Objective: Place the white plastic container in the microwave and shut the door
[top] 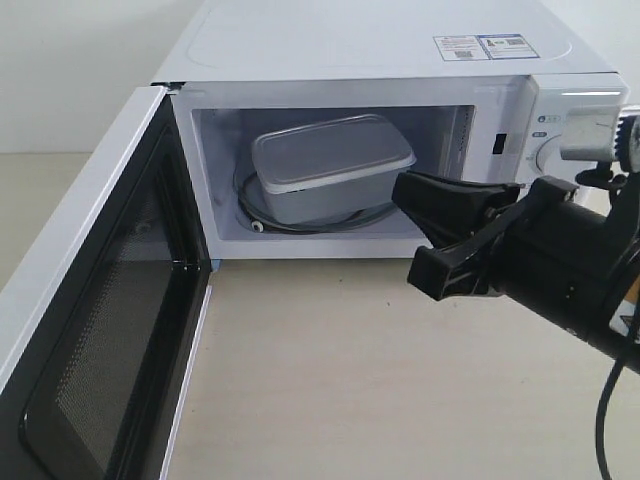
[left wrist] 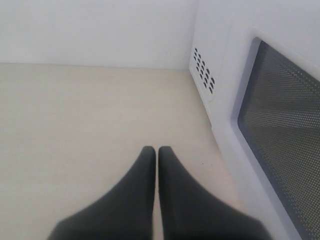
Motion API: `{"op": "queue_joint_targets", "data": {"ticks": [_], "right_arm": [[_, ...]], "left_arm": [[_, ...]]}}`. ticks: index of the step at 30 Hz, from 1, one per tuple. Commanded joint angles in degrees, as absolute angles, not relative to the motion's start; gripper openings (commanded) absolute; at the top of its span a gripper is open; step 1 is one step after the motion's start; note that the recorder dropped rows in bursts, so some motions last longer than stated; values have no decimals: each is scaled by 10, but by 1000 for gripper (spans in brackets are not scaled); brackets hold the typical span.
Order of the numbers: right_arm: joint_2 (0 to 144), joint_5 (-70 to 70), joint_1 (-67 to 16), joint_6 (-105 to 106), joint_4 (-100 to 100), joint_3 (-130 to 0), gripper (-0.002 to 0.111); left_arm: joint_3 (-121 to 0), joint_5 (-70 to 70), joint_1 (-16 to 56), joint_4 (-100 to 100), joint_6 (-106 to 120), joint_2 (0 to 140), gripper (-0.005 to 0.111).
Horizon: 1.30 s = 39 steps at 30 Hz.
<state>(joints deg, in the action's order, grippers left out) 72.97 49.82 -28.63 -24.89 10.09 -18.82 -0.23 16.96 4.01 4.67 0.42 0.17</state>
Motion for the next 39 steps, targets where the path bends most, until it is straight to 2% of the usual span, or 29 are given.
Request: {"op": "queue_joint_targets", "data": {"ticks": [1,8,15,20,30,35,39], "right_arm": [[726,501,-285,-245,102,-187,0],[673,451,-285,-180,49,-187,0],[492,221,-273,4,-23,-187,0],[360,83,-205,12,-32,-185,0],[128,66,-87,12,-32,-47,0],[30,58,-74,12,-32,0,0],[0,-27,-74,35,-27,0,0]], "left_arm": [[0,168,39,51,4,0,4],[0,168,39,51,4,0,4],[0,168,39,51,4,0,4],[0,168,39,51,4,0,4],[0,168,39,51,4,0,4],[0,168,39,51,4,0,4],[0,168,39,51,4,0,4]]}}
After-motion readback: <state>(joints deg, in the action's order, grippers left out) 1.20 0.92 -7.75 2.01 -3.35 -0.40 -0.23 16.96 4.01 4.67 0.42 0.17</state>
